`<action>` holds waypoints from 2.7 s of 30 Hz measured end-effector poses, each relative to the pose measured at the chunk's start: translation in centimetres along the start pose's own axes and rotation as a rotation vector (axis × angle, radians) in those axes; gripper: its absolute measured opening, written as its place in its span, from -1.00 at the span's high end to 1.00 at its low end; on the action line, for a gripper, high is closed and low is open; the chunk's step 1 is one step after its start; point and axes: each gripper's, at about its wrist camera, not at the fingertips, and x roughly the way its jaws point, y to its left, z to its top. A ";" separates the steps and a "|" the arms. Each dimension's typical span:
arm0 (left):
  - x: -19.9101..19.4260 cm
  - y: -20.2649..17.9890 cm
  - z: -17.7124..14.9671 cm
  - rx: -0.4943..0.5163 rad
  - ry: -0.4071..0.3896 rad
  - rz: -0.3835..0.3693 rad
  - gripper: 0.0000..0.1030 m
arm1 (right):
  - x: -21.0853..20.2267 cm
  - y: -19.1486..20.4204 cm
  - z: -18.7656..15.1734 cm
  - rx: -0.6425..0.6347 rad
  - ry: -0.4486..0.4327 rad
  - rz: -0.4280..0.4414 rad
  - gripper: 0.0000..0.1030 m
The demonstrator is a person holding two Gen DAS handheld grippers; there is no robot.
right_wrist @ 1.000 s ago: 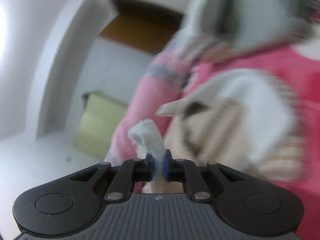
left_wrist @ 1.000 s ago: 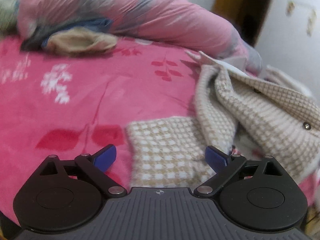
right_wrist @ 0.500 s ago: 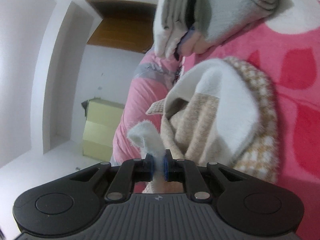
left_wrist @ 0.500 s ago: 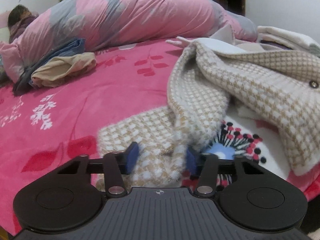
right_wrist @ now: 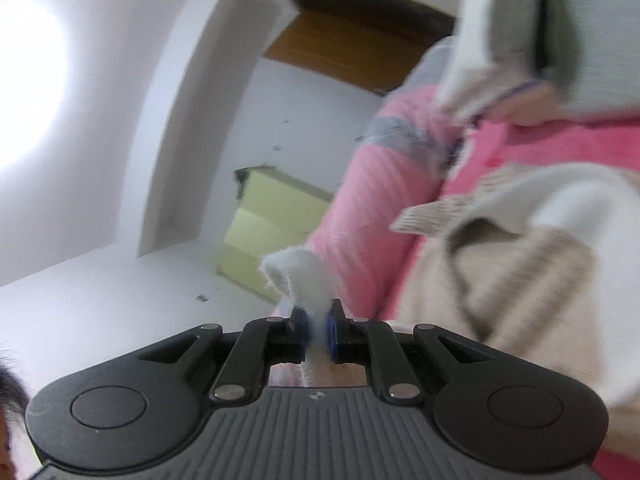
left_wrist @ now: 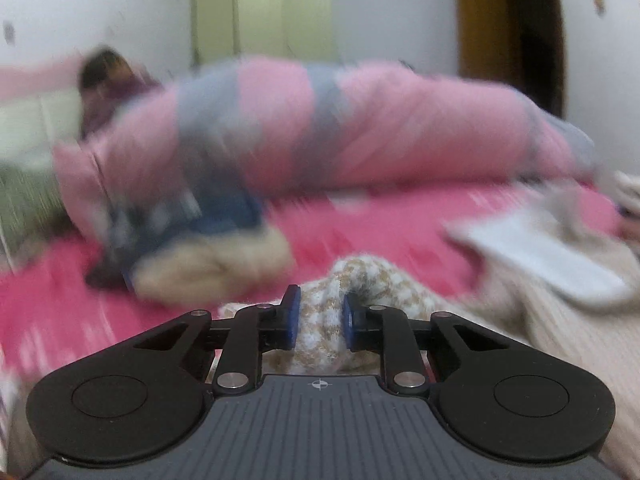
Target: Fold clothes
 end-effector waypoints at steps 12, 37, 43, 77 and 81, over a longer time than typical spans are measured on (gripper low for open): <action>16.1 7.0 9.4 -0.079 -0.051 0.300 0.52 | 10.1 4.6 -4.4 -0.121 0.231 0.175 0.79; -9.5 1.6 -9.0 -0.151 0.018 -0.333 -0.81 | 19.6 10.9 -9.2 -0.339 0.561 0.104 0.78; -11.6 3.3 -12.2 -0.287 0.066 -0.392 -0.81 | 27.4 18.6 -21.1 -0.557 0.861 0.298 0.78; -6.3 5.3 -15.7 -0.619 0.315 -0.254 -0.35 | -4.7 -4.7 -6.7 0.257 0.374 -0.382 -0.08; -5.2 5.7 -15.8 -0.656 0.343 -0.206 0.11 | -5.0 -5.2 -6.9 0.285 0.333 -0.403 -0.07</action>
